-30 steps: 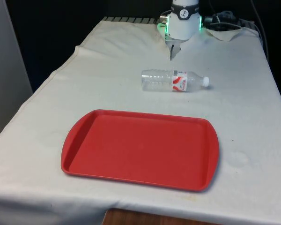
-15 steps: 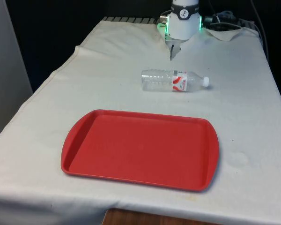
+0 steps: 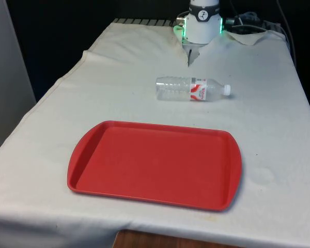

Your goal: Place the bottle upright on the tray.

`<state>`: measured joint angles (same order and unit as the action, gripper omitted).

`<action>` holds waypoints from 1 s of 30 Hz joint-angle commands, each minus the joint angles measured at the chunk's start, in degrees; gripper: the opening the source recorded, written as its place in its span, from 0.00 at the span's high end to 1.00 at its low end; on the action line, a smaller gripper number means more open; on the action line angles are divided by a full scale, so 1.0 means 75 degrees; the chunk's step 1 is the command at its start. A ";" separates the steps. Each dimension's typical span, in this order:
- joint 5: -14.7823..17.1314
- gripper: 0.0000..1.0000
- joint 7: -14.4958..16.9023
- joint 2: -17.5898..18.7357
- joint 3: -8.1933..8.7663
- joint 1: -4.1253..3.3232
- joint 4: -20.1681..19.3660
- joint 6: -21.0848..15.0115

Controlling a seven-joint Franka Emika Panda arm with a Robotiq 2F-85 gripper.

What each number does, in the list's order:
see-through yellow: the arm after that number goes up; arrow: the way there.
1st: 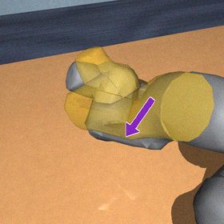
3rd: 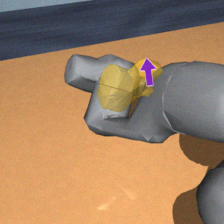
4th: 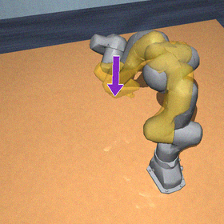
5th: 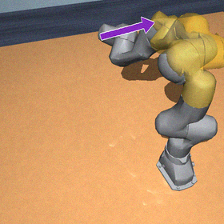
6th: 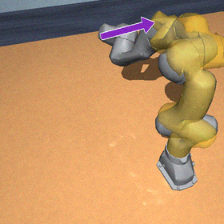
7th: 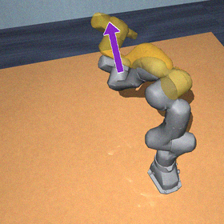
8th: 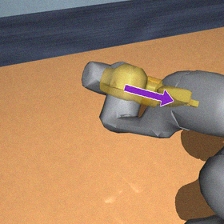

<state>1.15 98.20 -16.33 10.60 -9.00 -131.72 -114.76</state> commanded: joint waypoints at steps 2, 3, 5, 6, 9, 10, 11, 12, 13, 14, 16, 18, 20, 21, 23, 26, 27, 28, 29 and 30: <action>-0.0267 0.00 -0.0214 0.0069 -0.0076 0.0031 0.0053 -0.0084; -0.0313 0.00 -0.0252 0.0076 -0.0092 0.0031 0.0069 -0.0084; -0.0359 0.00 -0.0283 0.0092 -0.0092 0.0031 0.0076 -0.0076; -0.0397 0.00 -0.0306 0.0099 -0.0099 0.0031 0.0084 -0.0069; -0.0565 0.00 -0.0428 0.0138 -0.0122 0.0023 0.0122 -0.0061; -0.0565 0.00 -0.0428 0.0138 -0.0122 0.0023 0.0122 -0.0061; -0.0642 0.00 -0.0497 0.0138 -0.0145 0.0023 0.0115 -0.0061; -0.0512 0.00 -0.0390 0.0122 -0.0099 0.0000 0.0107 -0.0015; -0.0672 0.00 -0.0527 0.0138 -0.0153 0.0015 0.0115 -0.0061; -0.0680 0.00 -0.0542 0.0138 -0.0160 0.0015 0.0107 -0.0053; -0.0657 0.00 -0.0512 0.0138 -0.0153 0.0015 0.0107 -0.0038; -0.0619 0.00 -0.0489 0.0138 -0.0145 0.0008 0.0107 -0.0023; -0.0604 0.00 -0.0481 0.0138 -0.0145 0.0008 0.0107 -0.0015; -0.0565 0.00 -0.0458 0.0138 -0.0138 0.0000 0.0099 0.0000; -0.0573 0.00 -0.0466 0.0153 -0.0138 0.0008 0.0084 -0.0038; -0.0550 0.00 -0.0458 0.0176 -0.0130 0.0008 0.0053 -0.0061; -0.0535 0.00 -0.0458 0.0176 -0.0130 0.0008 0.0046 -0.0069; -0.0527 0.00 -0.0466 0.0183 -0.0130 0.0008 0.0038 -0.0084; -0.0519 0.00 -0.0451 0.0183 -0.0130 0.0000 0.0061 0.0000; -0.0519 0.00 -0.0474 0.0199 -0.0138 0.0008 0.0015 -0.0107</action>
<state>-2.69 94.82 -14.90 9.63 -9.00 -131.32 -114.76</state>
